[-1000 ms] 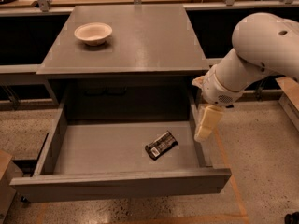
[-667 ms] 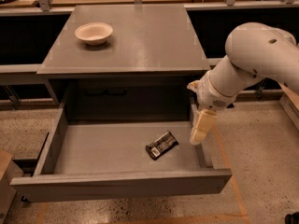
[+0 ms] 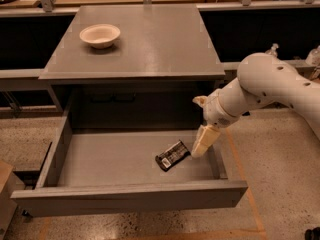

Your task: Pick rxbar chocolate from top drawer and place on counter

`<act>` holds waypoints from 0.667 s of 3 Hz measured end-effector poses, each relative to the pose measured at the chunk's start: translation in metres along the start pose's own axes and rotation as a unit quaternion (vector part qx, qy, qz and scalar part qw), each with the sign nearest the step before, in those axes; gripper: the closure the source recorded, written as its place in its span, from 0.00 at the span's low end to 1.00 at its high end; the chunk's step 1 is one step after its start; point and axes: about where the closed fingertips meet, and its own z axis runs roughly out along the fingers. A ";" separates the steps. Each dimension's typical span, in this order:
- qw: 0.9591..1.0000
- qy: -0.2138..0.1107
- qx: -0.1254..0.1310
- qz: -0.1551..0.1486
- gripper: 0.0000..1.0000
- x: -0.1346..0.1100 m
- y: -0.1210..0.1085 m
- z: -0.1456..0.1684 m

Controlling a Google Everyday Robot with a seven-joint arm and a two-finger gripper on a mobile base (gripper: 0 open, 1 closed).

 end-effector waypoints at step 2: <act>1.000 -0.017 -0.013 0.014 0.00 0.006 0.001 0.020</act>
Offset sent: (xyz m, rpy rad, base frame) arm 0.0055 0.0079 -0.0448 0.0892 0.0815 -0.0119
